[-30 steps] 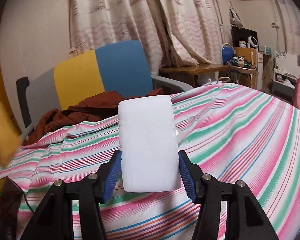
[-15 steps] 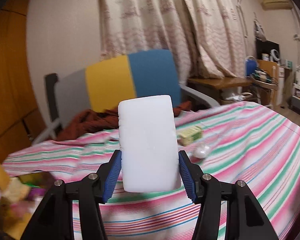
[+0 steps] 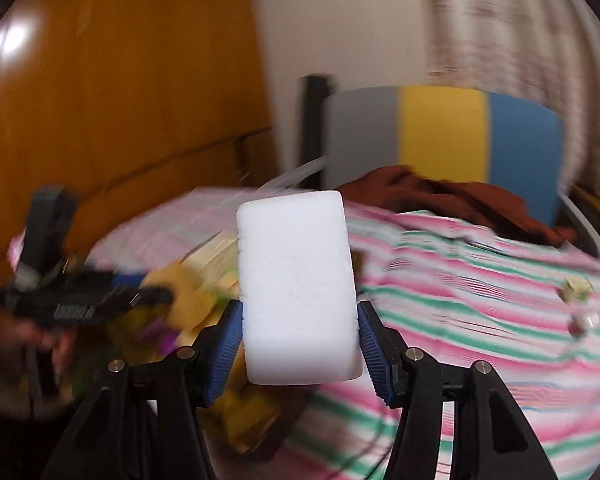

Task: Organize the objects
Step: 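Carry the sponge and foam block over the gold tray and open both grippers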

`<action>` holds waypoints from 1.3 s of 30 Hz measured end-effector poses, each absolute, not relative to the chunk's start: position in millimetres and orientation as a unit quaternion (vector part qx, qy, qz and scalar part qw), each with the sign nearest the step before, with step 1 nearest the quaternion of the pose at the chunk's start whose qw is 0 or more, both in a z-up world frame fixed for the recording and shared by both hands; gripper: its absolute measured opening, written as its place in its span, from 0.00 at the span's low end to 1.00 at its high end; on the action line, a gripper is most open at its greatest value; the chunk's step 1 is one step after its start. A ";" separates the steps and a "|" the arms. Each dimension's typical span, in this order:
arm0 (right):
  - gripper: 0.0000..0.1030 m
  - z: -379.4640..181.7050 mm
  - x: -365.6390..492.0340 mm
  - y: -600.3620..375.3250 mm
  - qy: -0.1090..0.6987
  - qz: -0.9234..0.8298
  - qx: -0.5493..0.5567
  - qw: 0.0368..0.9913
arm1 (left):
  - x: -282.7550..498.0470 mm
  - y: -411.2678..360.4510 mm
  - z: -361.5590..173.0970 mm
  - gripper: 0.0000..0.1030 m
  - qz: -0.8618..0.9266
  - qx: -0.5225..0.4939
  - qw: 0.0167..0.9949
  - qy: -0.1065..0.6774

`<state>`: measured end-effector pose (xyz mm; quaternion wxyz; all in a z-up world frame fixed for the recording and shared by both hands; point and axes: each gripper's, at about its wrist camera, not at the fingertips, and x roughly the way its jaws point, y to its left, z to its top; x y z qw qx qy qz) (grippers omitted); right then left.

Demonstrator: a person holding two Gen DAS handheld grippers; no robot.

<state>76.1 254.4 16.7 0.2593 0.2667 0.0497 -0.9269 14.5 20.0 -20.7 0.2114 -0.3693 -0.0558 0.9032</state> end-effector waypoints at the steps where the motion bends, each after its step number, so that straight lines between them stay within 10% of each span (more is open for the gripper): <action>1: 0.56 14.4 79.9 245.8 0.071 -0.922 0.268 0.271 | 16.1 18.4 -20.7 0.54 0.903 -0.369 0.213 -0.058; 10: 0.57 -2.3 83.7 209.1 0.209 -0.870 0.283 0.345 | 27.9 14.0 -26.1 0.57 0.897 -0.379 0.225 -0.042; 19: 0.89 -14.5 63.6 223.1 0.143 -0.877 0.324 0.324 | 45.0 -0.7 -29.9 0.61 0.902 -0.384 0.196 -0.016; 29: 0.52 -14.9 42.0 224.1 0.078 -0.883 0.372 0.274 | 26.7 -10.5 -24.1 0.61 0.914 -0.375 0.149 -0.037; 39: 0.51 -34.7 41.2 181.1 0.064 -0.829 0.434 0.346 | 26.0 -6.8 -26.0 0.61 0.908 -0.391 0.152 -0.019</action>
